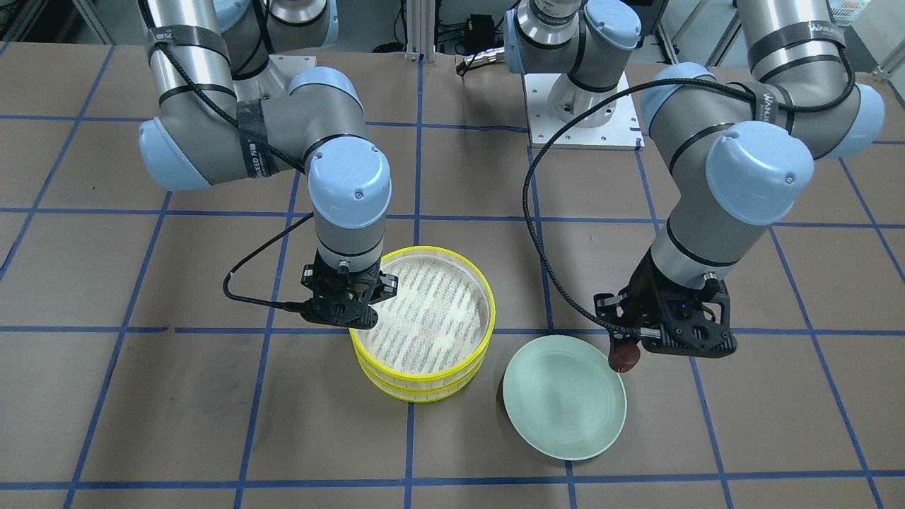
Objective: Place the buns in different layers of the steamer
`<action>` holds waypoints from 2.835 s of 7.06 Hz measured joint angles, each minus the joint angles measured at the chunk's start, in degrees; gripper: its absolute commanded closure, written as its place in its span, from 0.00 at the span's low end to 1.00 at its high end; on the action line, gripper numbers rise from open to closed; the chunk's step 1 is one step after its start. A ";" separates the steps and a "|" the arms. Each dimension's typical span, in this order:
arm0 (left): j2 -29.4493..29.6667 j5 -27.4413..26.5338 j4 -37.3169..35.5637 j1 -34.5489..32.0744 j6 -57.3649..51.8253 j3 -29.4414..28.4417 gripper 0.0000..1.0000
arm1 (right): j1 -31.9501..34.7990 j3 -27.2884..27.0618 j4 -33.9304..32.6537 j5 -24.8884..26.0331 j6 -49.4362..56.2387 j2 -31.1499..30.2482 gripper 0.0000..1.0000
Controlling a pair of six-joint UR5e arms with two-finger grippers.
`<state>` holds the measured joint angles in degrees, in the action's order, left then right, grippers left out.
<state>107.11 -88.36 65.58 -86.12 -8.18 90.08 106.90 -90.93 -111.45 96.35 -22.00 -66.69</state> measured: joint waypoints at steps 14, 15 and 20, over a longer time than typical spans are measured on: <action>-0.64 9.37 -1.37 -18.91 21.66 0.29 0.00 | -8.50 6.66 28.28 -3.97 11.68 -27.36 0.00; -0.56 9.59 -1.23 -19.14 21.82 0.38 0.00 | -8.65 6.61 27.53 -3.81 16.14 -27.34 0.00; -1.51 10.58 0.41 -19.08 21.75 0.19 0.00 | -11.38 6.07 25.49 -3.90 19.44 -27.33 0.00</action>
<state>105.61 -77.78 65.99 -105.20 13.56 90.28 95.52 -84.85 -85.97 92.45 -2.56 -94.03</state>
